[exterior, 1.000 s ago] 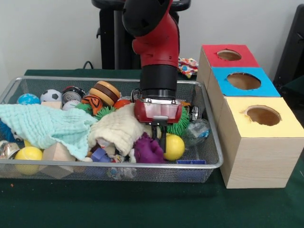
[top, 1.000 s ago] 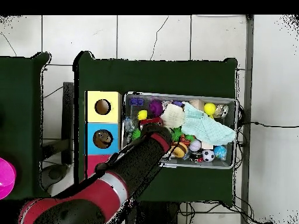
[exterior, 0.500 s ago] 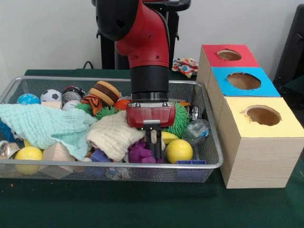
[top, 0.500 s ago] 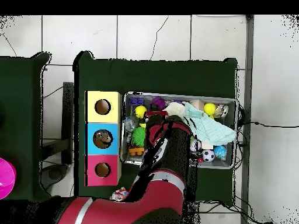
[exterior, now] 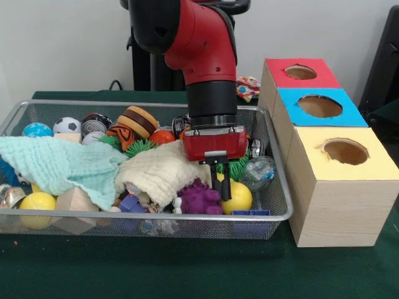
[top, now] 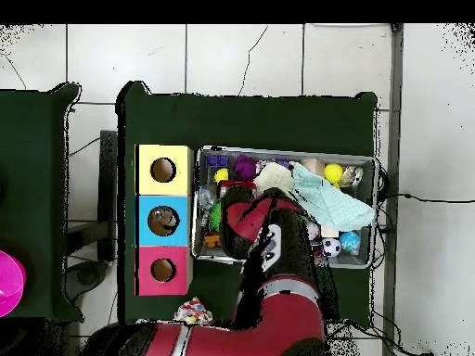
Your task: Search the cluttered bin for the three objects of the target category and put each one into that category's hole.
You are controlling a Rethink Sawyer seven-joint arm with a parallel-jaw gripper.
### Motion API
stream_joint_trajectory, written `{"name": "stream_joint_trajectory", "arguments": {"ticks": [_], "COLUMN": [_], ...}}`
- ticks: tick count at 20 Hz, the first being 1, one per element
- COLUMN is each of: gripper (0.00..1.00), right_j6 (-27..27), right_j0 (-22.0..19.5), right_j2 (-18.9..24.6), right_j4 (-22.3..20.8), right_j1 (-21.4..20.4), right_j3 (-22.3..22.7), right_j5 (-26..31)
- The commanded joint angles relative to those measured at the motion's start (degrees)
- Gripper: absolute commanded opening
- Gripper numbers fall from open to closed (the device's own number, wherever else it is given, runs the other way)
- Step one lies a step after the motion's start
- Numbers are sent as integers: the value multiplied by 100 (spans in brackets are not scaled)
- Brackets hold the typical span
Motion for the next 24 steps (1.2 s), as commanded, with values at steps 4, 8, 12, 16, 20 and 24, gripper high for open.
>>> {"name": "stream_joint_trajectory", "arguments": {"ticks": [4, 8, 12, 16, 20, 24], "gripper": [0, 0, 0, 0, 0, 0], "right_j6": [-978, -895, -986, -936, -962, -863], "right_j0": [-1023, -1033, -1301, -1277, -1186, -1155], "right_j2": [1822, 1830, 2159, 2182, 2085, 2011], "right_j4": [-4, -63, 49, 136, 256, 309], "right_j1": [-313, -433, -471, -659, -857, -1124], "right_j3": [1222, 1291, 1451, 1611, 1745, 2047], "right_j5": [2132, 2127, 2315, 2431, 2710, 2758]}}
